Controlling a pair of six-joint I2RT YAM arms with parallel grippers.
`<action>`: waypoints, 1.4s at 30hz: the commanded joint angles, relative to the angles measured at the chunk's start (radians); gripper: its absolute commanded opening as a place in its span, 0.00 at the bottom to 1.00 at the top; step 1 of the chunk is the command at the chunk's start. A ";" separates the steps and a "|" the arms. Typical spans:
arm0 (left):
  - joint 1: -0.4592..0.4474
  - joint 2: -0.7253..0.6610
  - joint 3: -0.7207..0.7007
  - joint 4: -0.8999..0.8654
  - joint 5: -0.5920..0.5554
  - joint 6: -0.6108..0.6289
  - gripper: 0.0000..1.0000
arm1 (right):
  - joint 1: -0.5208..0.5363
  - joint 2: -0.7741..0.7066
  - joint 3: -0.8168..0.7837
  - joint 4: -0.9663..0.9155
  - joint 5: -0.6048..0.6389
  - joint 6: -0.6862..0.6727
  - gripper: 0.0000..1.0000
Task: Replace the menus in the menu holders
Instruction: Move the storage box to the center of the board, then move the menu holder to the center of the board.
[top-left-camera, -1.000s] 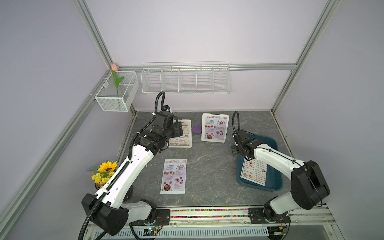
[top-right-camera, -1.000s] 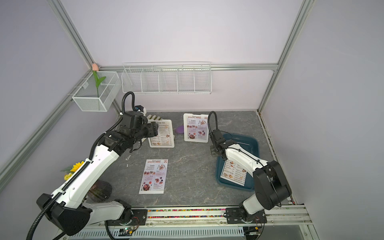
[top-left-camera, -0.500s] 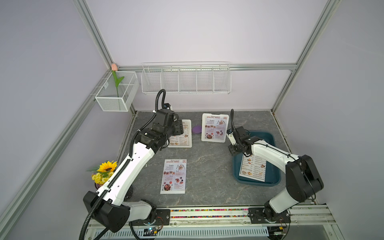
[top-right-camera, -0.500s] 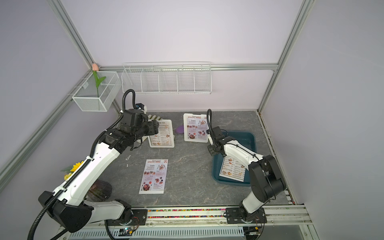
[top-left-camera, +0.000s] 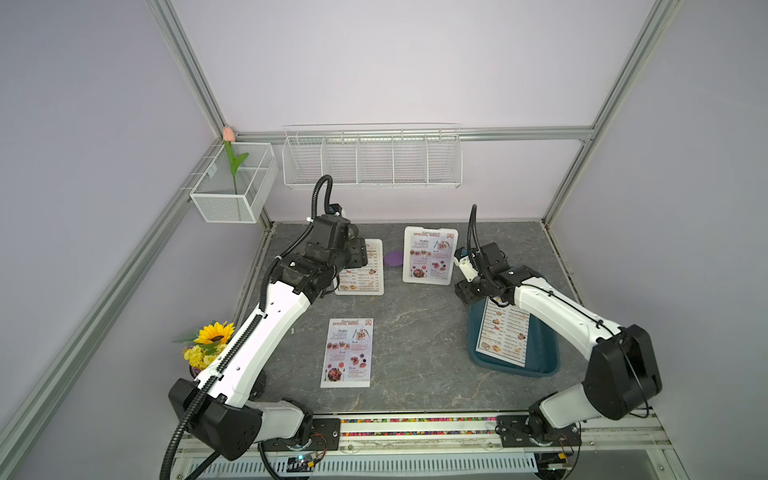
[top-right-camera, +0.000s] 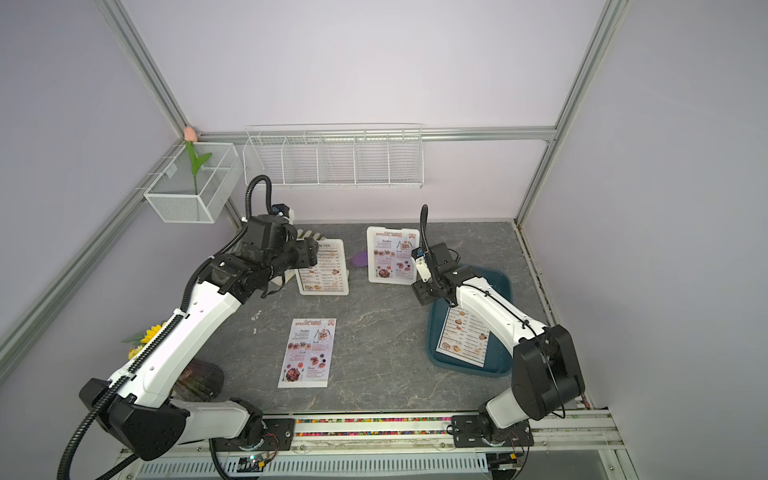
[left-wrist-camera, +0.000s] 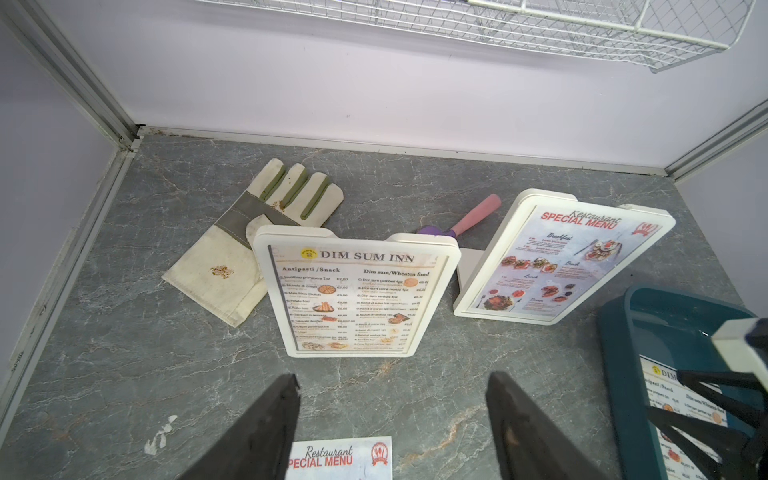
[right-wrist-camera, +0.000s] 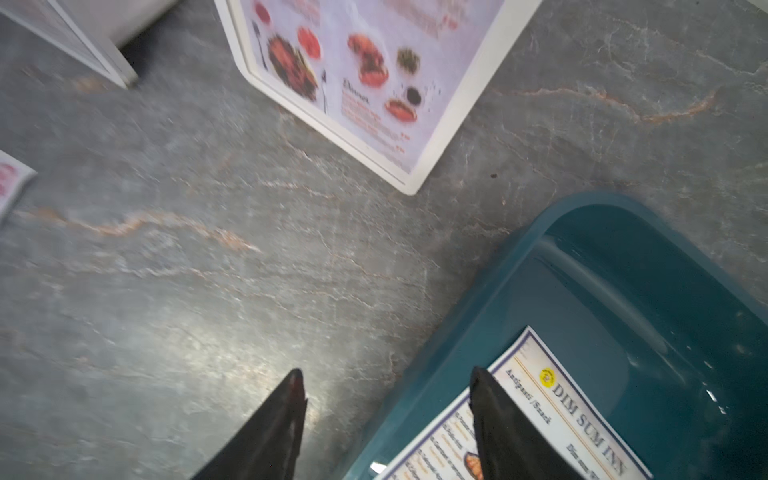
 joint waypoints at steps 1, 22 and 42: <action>-0.006 0.017 0.036 -0.027 -0.005 0.007 0.74 | -0.042 0.038 0.037 0.108 -0.105 -0.034 0.73; -0.006 0.061 0.055 -0.052 -0.057 0.015 0.74 | -0.172 0.363 0.216 0.399 -0.507 -0.120 0.77; -0.005 0.027 -0.001 -0.021 -0.042 0.007 0.74 | -0.012 0.159 0.037 0.417 -0.344 0.062 0.57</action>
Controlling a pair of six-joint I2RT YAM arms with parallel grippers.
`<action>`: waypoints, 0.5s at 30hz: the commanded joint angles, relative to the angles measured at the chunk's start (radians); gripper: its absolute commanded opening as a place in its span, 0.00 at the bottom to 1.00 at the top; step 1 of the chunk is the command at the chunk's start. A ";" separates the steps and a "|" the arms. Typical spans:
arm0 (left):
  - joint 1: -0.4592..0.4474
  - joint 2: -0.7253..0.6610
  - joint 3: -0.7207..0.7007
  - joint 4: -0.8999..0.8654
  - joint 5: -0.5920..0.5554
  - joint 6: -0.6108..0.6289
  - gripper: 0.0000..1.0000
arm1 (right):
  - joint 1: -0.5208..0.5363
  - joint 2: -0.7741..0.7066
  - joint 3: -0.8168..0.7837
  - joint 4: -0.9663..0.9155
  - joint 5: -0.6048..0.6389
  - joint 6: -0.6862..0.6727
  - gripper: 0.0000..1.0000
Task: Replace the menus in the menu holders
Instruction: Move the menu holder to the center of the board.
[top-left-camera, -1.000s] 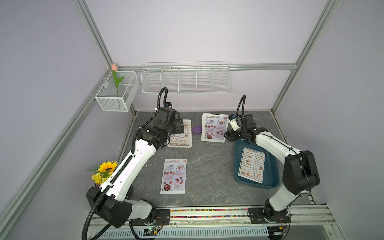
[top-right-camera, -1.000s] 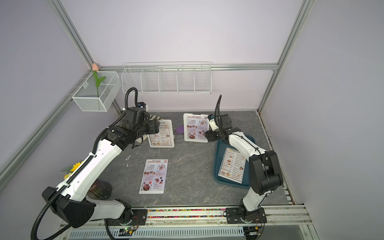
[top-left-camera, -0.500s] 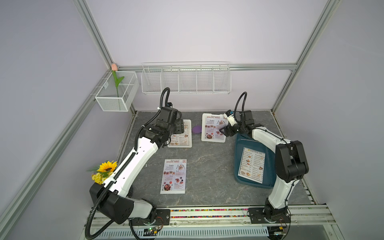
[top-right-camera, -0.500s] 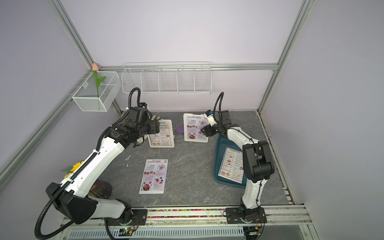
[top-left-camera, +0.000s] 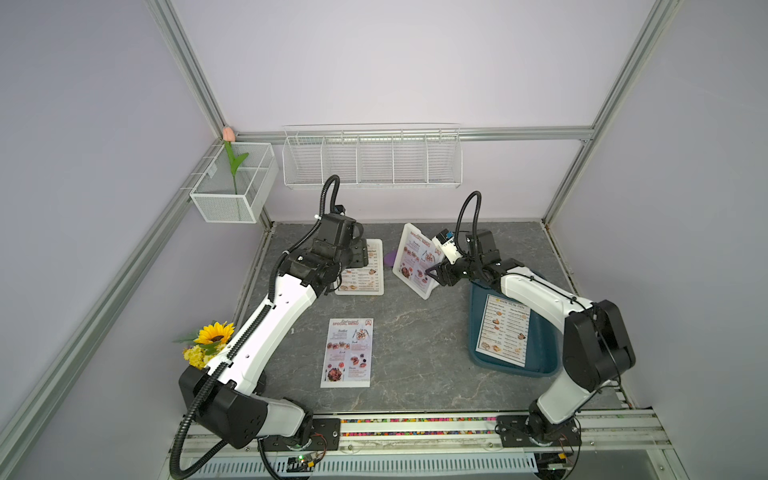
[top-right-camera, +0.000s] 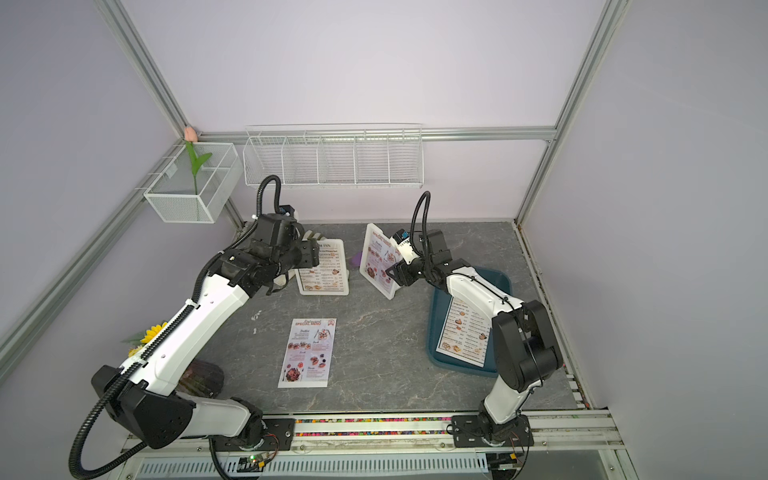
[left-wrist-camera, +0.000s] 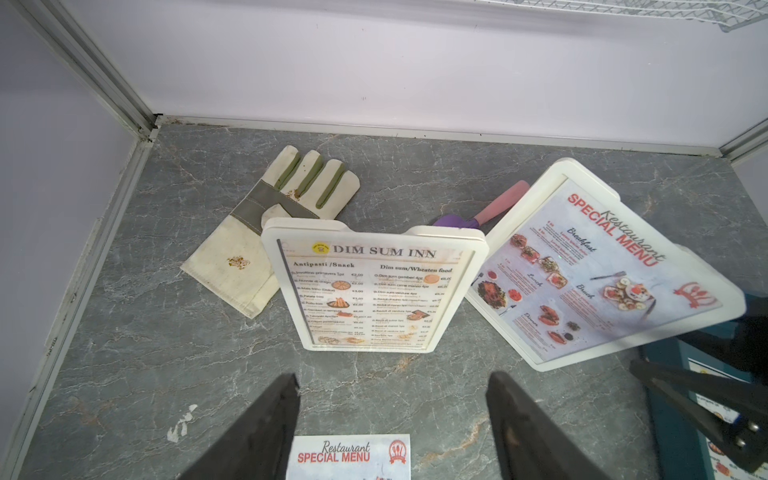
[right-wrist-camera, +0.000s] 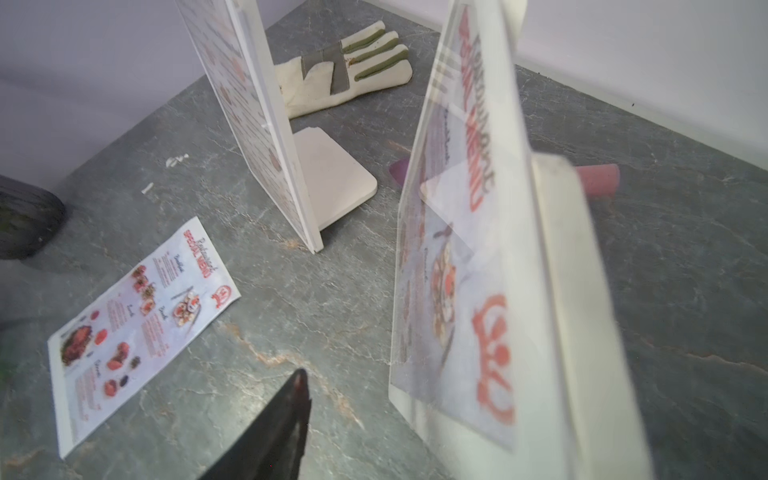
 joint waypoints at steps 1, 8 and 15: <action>-0.006 -0.027 -0.016 0.003 0.001 -0.004 0.74 | 0.000 -0.006 -0.029 0.048 0.098 0.091 0.53; -0.006 -0.048 -0.026 -0.001 -0.008 -0.005 0.74 | 0.013 0.024 -0.032 0.134 0.142 0.133 0.38; -0.006 -0.056 -0.032 -0.003 -0.010 -0.016 0.74 | 0.027 0.029 -0.035 0.191 0.118 0.159 0.28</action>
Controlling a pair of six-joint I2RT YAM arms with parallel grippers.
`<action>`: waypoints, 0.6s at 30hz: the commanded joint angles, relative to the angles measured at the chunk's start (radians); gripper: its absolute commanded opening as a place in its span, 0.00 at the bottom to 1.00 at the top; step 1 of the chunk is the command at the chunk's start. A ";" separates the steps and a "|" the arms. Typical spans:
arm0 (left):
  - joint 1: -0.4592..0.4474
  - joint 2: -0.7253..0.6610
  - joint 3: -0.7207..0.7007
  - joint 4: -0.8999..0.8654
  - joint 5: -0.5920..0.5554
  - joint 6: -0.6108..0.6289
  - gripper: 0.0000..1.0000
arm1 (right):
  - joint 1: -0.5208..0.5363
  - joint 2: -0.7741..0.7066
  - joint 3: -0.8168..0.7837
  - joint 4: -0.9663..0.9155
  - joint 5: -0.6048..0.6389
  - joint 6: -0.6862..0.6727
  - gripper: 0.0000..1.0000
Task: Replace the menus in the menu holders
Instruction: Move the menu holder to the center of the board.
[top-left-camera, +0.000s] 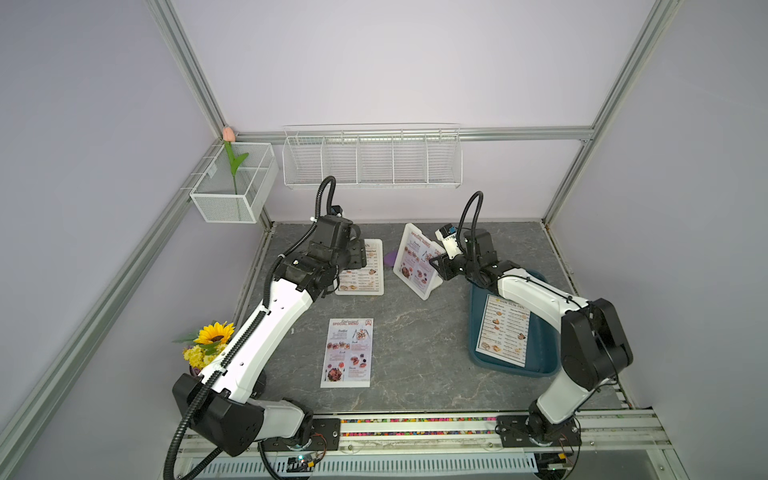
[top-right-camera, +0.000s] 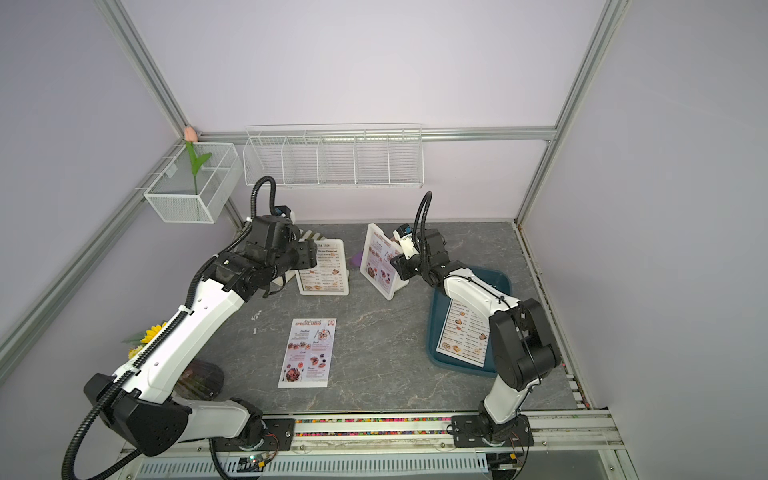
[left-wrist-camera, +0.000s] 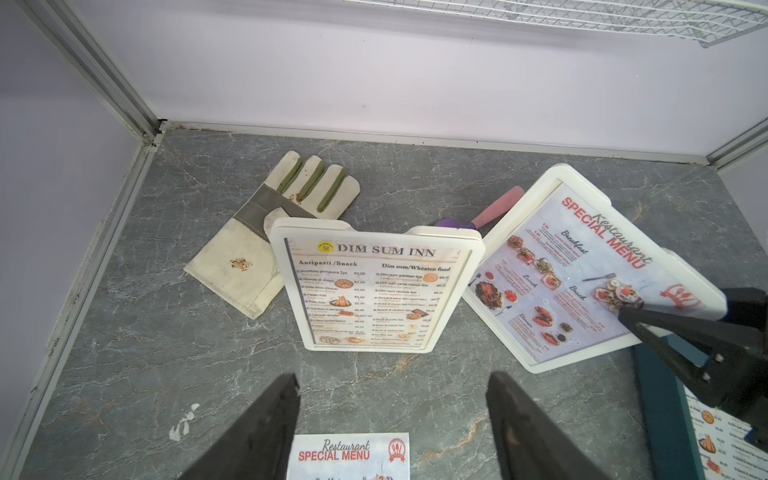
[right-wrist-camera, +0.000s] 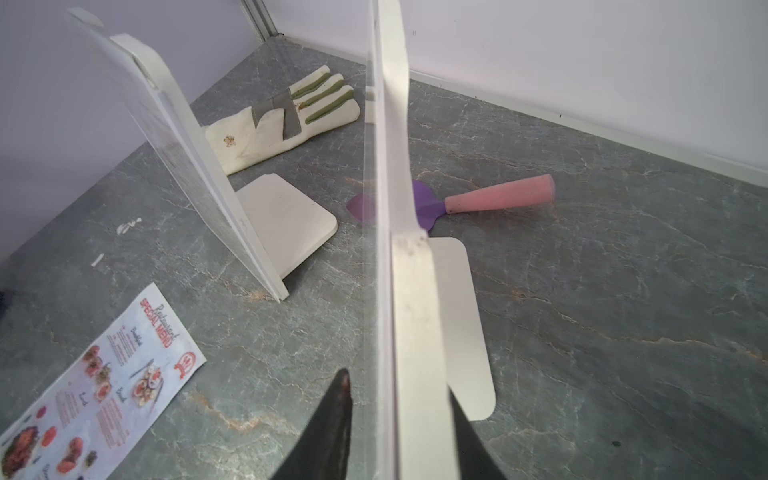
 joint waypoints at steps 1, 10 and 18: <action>-0.005 -0.018 -0.017 -0.005 -0.009 -0.013 0.74 | 0.012 0.009 -0.022 0.057 -0.004 0.029 0.25; -0.005 -0.008 -0.017 0.008 0.006 -0.019 0.74 | 0.078 -0.136 -0.125 0.021 0.138 0.117 0.15; -0.005 -0.002 -0.020 0.027 0.036 -0.031 0.73 | 0.209 -0.261 -0.203 -0.073 0.396 0.264 0.12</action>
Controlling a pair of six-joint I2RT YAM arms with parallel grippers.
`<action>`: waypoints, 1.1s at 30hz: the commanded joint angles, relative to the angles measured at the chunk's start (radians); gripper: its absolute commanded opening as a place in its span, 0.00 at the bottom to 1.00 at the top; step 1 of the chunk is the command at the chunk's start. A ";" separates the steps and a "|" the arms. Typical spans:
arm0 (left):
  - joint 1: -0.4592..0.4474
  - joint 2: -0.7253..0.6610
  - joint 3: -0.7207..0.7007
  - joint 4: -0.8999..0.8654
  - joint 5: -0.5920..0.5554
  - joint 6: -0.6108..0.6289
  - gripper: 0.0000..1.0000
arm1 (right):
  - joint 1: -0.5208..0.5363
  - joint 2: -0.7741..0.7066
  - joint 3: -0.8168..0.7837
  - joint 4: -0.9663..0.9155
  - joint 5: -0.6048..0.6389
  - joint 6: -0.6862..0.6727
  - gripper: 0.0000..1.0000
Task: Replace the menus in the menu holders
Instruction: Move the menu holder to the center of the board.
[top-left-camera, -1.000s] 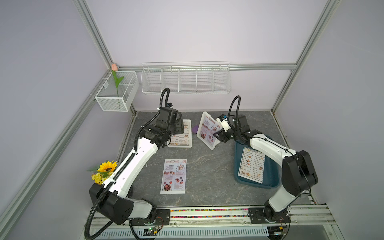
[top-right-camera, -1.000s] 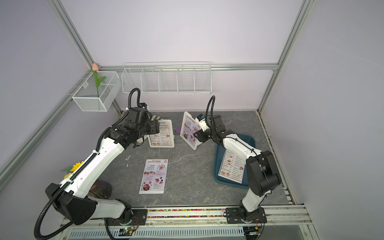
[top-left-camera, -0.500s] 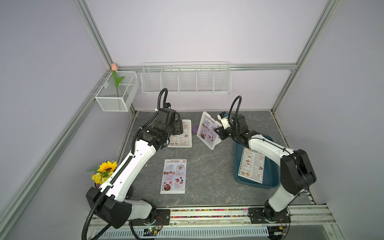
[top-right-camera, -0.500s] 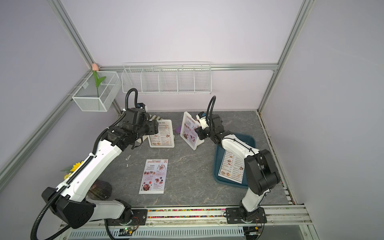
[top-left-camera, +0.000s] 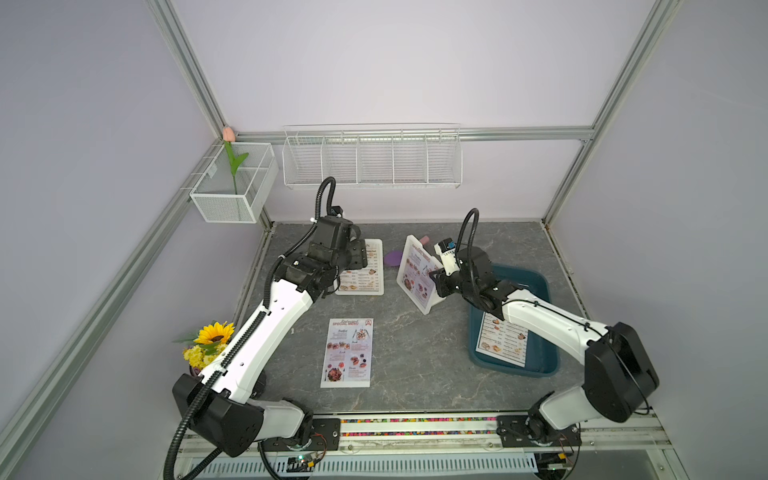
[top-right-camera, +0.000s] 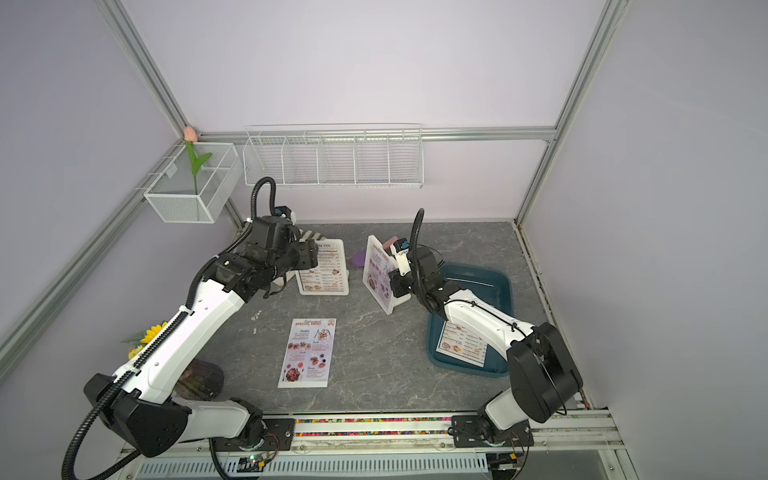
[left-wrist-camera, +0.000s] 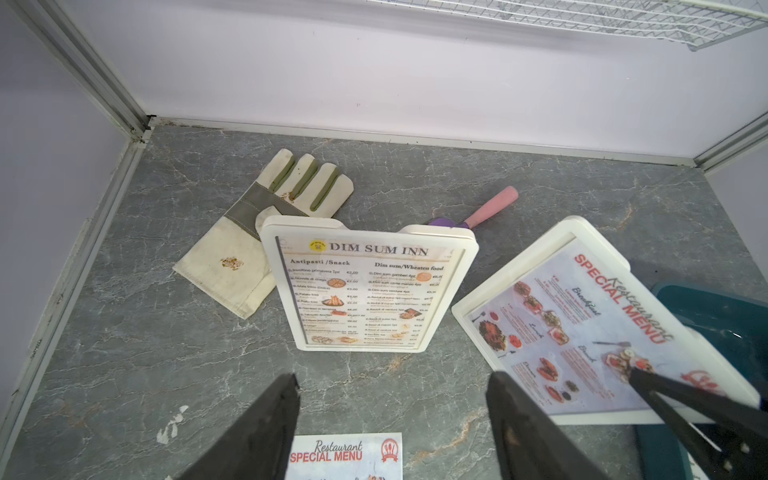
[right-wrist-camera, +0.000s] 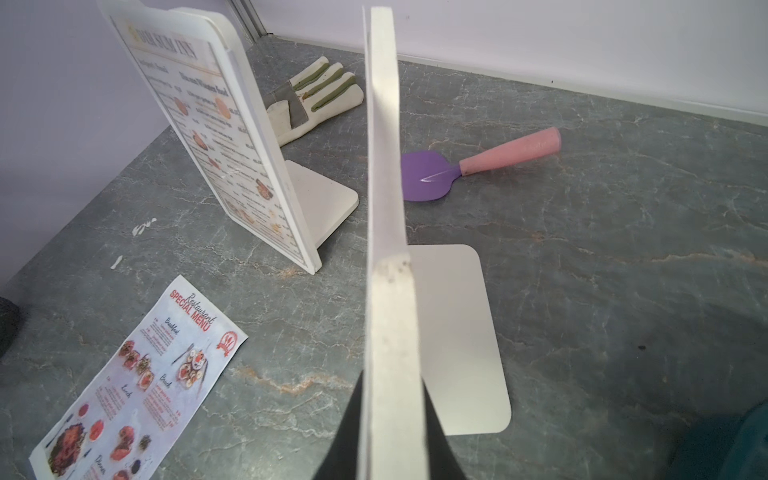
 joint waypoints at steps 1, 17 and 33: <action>-0.005 -0.003 -0.012 0.012 0.016 -0.020 0.73 | 0.057 -0.066 -0.033 -0.064 0.187 0.123 0.12; -0.006 -0.026 -0.032 0.023 0.010 -0.030 0.73 | 0.291 -0.108 0.043 -0.362 0.365 0.422 0.46; -0.042 0.037 -0.003 -0.006 0.062 -0.002 0.73 | 0.078 0.016 0.575 -0.770 0.105 0.073 0.36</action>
